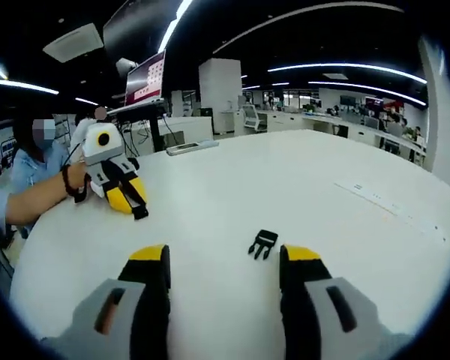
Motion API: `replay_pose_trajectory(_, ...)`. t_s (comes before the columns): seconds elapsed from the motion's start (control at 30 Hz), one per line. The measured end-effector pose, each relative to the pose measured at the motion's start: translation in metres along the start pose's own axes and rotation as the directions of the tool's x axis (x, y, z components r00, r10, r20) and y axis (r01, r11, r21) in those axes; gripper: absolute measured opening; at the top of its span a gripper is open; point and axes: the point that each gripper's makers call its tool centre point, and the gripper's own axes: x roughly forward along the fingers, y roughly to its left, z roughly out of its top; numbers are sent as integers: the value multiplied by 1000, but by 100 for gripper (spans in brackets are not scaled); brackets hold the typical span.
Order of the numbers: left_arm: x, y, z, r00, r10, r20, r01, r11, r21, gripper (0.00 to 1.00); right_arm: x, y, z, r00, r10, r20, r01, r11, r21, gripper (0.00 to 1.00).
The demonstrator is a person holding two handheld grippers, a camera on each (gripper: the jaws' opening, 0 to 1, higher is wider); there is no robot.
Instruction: Snap the two parts of the plastic buckle together until the buckle closes and remains connected.
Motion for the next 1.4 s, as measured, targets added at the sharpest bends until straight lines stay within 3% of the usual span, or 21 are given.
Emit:
replay_pose_trajectory(0.17,1,2,1,1000,2,-1,-2,1000,7,12,1,26,0,997,80,6,-80,997,10,49)
replay_pose_trajectory(0.33,1,6,2,1000,3,1,-3,1000,9,12,7,47,12,986,160,49,-161,987,19,55)
replay_pose_trajectory(0.47,2,6,1,1000,3,2,-3,1000,10,12,8,31,19,995,62,73,-53,992,-117,61)
replay_pose_trajectory(0.53,2,6,2,1000,3,4,-3,1000,10,12,12,17,13,999,10,38,-5,993,-114,64)
replay_pose_trajectory(0.63,3,5,1,1000,2,4,-2,1000,10,12,17,13,7,1000,-5,29,7,998,-65,70)
replay_pose_trajectory(0.73,3,5,1,1000,2,5,-2,1000,11,12,17,8,8,999,-12,30,13,999,-48,69)
replay_pose_trajectory(0.87,4,5,1,1000,0,7,0,1000,14,12,17,9,5,1000,20,21,-20,1000,0,66)
replay_pose_trajectory(1.17,4,8,2,1000,3,8,-3,1000,15,12,14,21,3,997,76,10,-76,997,10,63)
replay_pose_trajectory(1.33,4,7,2,1000,4,9,-4,1000,14,12,11,29,4,992,125,15,-126,992,14,62)
replay_pose_trajectory(1.4,4,9,2,1000,4,10,-4,1000,13,12,8,41,4,985,174,18,-175,984,28,60)
